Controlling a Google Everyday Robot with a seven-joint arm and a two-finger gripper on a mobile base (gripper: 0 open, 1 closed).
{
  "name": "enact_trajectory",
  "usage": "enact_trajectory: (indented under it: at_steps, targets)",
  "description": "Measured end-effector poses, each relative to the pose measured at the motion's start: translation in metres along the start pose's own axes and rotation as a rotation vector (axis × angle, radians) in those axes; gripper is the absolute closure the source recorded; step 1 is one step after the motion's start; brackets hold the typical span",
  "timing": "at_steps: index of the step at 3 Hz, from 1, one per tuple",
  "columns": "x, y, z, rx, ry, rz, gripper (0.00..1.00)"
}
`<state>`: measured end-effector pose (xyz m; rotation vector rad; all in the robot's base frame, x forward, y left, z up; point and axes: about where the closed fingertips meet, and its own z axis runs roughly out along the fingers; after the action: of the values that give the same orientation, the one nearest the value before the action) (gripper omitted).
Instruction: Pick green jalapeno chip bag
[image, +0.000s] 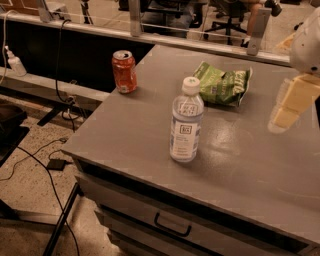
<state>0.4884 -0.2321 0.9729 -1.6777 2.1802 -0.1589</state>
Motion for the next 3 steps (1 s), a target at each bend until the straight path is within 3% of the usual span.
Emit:
enact_trajectory:
  at_steps: [1, 3]
  targets:
    - [0.0, -0.057, 0.029, 0.061, -0.029, -0.008, 0.0]
    - [-0.016, -0.114, 0.097, 0.05, -0.098, 0.005, 0.0]
